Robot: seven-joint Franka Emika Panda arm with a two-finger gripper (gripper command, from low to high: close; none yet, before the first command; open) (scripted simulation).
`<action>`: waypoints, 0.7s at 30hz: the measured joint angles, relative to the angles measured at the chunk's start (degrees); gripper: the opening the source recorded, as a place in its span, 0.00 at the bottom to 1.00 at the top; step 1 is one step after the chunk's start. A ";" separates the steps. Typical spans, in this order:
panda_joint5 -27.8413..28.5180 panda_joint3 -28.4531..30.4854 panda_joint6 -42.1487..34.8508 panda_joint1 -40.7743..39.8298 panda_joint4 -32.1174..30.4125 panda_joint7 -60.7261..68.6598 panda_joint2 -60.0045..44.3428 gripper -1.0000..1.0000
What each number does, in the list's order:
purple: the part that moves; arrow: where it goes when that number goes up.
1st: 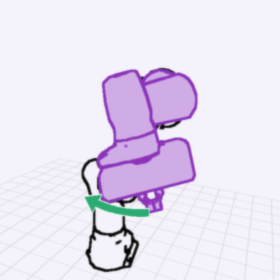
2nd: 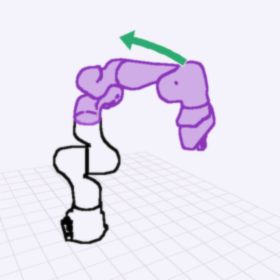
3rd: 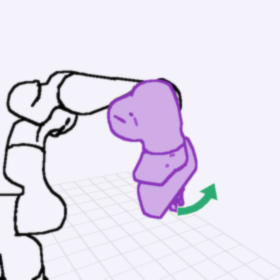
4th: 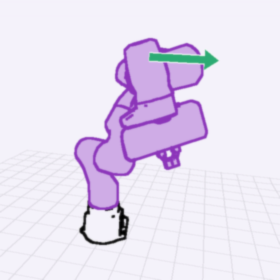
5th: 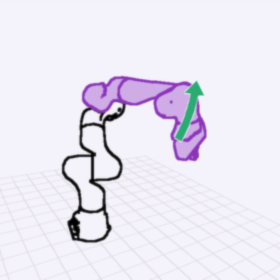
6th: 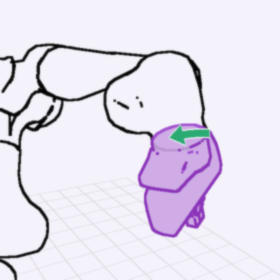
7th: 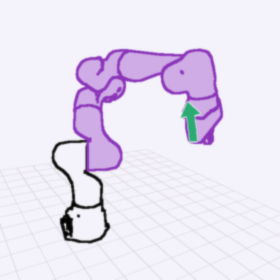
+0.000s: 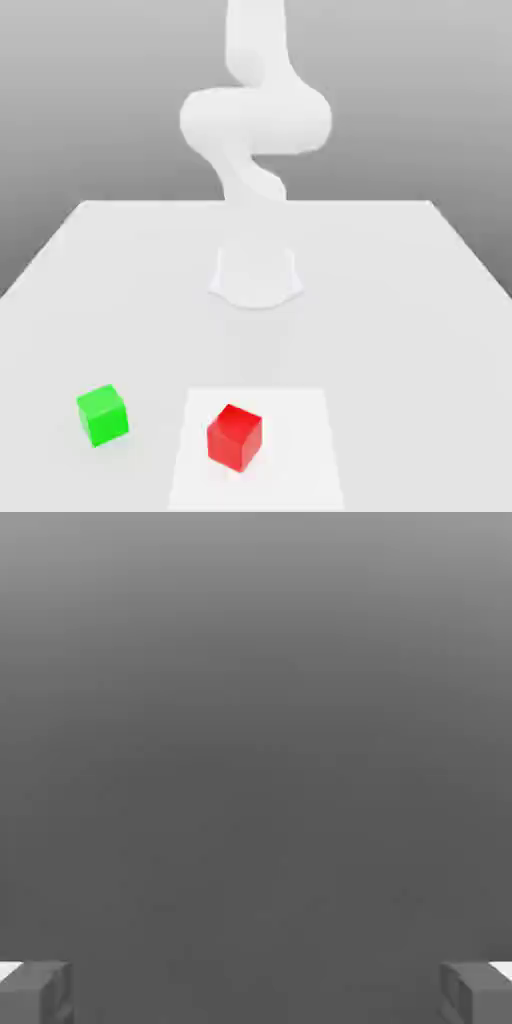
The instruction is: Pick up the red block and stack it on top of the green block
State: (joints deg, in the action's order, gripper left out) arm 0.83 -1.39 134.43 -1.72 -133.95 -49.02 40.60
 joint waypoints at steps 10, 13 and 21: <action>3.26 -3.85 10.68 -5.72 -8.74 -12.80 -21.28 0.50; 3.77 -4.31 13.83 -6.84 -11.31 -16.23 -27.53 0.50; 1.31 -4.46 22.45 -8.09 -18.12 -22.60 -43.83 0.50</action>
State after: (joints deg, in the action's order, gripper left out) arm 2.14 -5.84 156.89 -9.81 -152.07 -71.63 -3.23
